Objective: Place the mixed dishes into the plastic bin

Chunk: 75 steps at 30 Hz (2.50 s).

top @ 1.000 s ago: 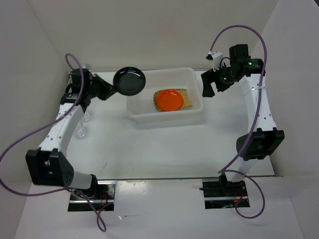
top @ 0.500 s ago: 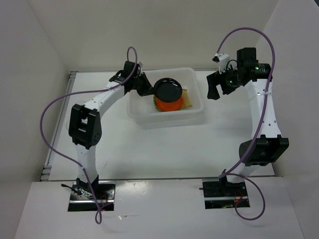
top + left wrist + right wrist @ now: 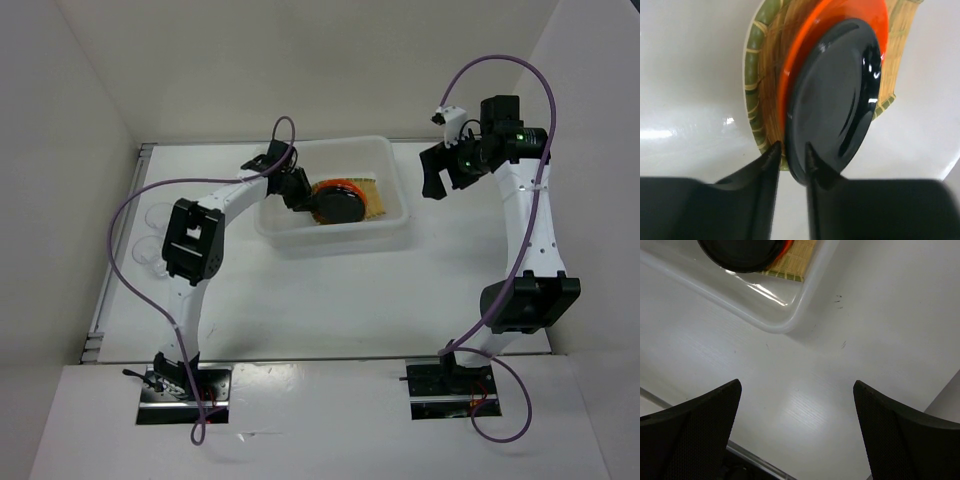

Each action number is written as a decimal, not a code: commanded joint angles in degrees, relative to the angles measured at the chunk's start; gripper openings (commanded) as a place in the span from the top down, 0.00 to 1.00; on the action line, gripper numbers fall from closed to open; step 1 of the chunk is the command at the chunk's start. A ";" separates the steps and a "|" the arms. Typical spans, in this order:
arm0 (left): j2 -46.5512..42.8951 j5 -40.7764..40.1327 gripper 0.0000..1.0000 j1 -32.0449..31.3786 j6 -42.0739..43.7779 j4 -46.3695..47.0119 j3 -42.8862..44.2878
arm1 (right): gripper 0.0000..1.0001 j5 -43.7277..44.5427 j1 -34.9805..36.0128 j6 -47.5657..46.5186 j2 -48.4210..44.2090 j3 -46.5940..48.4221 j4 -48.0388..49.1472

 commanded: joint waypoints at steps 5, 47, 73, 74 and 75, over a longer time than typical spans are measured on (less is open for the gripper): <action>0.91 -0.58 0.28 -0.48 1.09 0.09 5.87 | 0.04 -0.92 -0.35 -1.31 -1.90 1.50 0.25; -46.12 -23.80 0.11 36.79 20.25 -21.81 -34.99 | 0.04 -11.99 -1.41 -0.69 -9.54 -36.99 10.71; -39.16 -23.71 0.17 36.79 24.56 -18.20 -27.00 | 0.05 -9.27 -1.41 0.54 -9.54 -37.51 11.23; -39.69 -23.71 0.17 36.79 24.56 -19.08 -25.08 | 0.05 -9.27 -1.41 0.54 -9.54 -37.51 11.23; -40.22 -23.71 0.18 36.79 25.17 -19.08 -23.92 | 0.05 -9.27 -1.41 0.54 -9.54 -37.51 11.23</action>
